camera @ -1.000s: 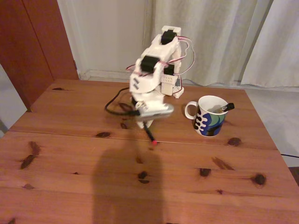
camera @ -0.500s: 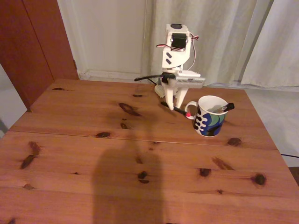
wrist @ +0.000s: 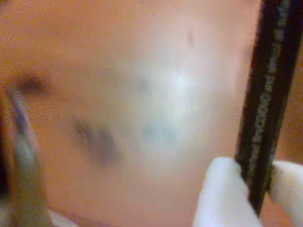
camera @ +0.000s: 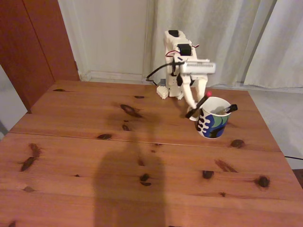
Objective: Clean up the desk and place the pens and markers into the cup
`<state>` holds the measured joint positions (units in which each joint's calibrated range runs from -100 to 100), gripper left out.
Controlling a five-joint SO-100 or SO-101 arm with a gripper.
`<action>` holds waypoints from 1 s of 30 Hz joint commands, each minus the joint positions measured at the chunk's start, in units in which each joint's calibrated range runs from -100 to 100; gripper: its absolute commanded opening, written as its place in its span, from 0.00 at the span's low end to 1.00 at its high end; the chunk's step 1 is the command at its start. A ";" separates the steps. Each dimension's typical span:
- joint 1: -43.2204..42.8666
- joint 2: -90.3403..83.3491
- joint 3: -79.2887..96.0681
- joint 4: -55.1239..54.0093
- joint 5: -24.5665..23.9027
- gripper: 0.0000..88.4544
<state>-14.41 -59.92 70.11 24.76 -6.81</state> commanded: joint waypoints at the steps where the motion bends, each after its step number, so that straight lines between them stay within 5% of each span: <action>1: -2.84 -3.76 -0.58 -5.62 -0.42 0.01; 30: -9.43 -19.48 16.01 -11.82 -3.82 0.01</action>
<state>-23.36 -77.97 85.82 14.72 -10.57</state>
